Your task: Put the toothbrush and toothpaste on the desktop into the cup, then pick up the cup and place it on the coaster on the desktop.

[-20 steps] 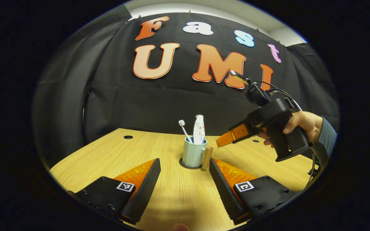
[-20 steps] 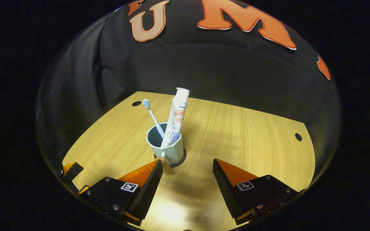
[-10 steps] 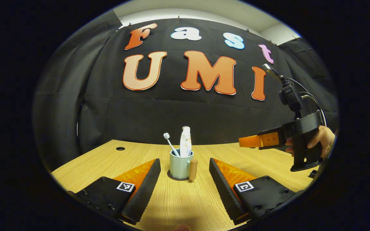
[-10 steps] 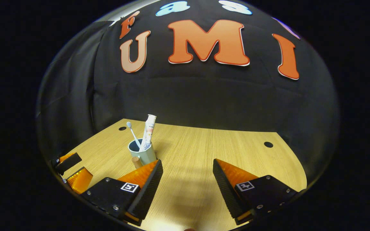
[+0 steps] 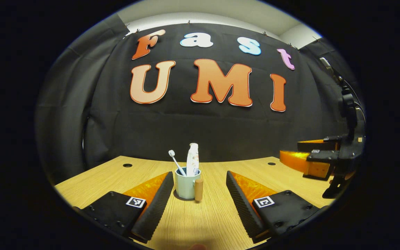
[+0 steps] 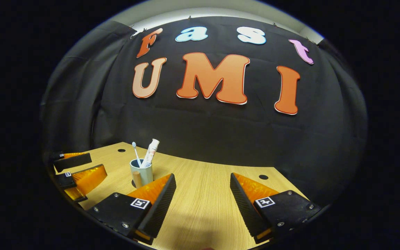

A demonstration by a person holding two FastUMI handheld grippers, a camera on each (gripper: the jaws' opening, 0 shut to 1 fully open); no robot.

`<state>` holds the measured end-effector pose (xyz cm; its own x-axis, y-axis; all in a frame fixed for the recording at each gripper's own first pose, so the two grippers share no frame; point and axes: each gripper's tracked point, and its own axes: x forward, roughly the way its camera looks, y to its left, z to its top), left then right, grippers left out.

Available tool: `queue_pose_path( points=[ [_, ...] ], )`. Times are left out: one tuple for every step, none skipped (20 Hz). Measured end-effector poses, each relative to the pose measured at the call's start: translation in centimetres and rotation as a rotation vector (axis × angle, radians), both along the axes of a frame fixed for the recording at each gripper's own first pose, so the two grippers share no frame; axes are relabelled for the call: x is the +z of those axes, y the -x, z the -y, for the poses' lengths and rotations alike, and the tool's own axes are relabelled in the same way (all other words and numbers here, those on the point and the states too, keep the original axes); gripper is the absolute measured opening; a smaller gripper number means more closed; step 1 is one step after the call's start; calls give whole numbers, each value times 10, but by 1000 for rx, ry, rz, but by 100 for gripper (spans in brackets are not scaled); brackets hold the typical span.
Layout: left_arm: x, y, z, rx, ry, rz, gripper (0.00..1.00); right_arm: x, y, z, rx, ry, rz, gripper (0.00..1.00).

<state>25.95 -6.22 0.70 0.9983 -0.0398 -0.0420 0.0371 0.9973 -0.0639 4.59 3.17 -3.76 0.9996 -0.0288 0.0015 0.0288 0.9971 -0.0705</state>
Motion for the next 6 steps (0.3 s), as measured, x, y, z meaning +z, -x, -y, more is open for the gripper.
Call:
queue_pose_path(
  points=[
    [1, 0, -1, 9, -9, 10, 97, -4, 3, -2, 0, -11, 11, 94],
    [0, 2, -1, 14, -17, 22, 97, -6, 6, -2, 3, -16, 18, 94],
    [0, 3, -1, 18, -21, 26, 97, -10, 9, -1, 3, -17, 19, 94],
    [-1, 5, 1, 18, -22, 30, 97, -12, 11, 2, 2, -16, 22, 94],
    [1, 6, 1, 19, -21, 35, 98, -13, 13, 4, -4, -19, 26, 94],
    [2, 8, 1, 19, -20, 43, 97, -14, 15, 6, -4, -25, 30, 95]
  ],
)
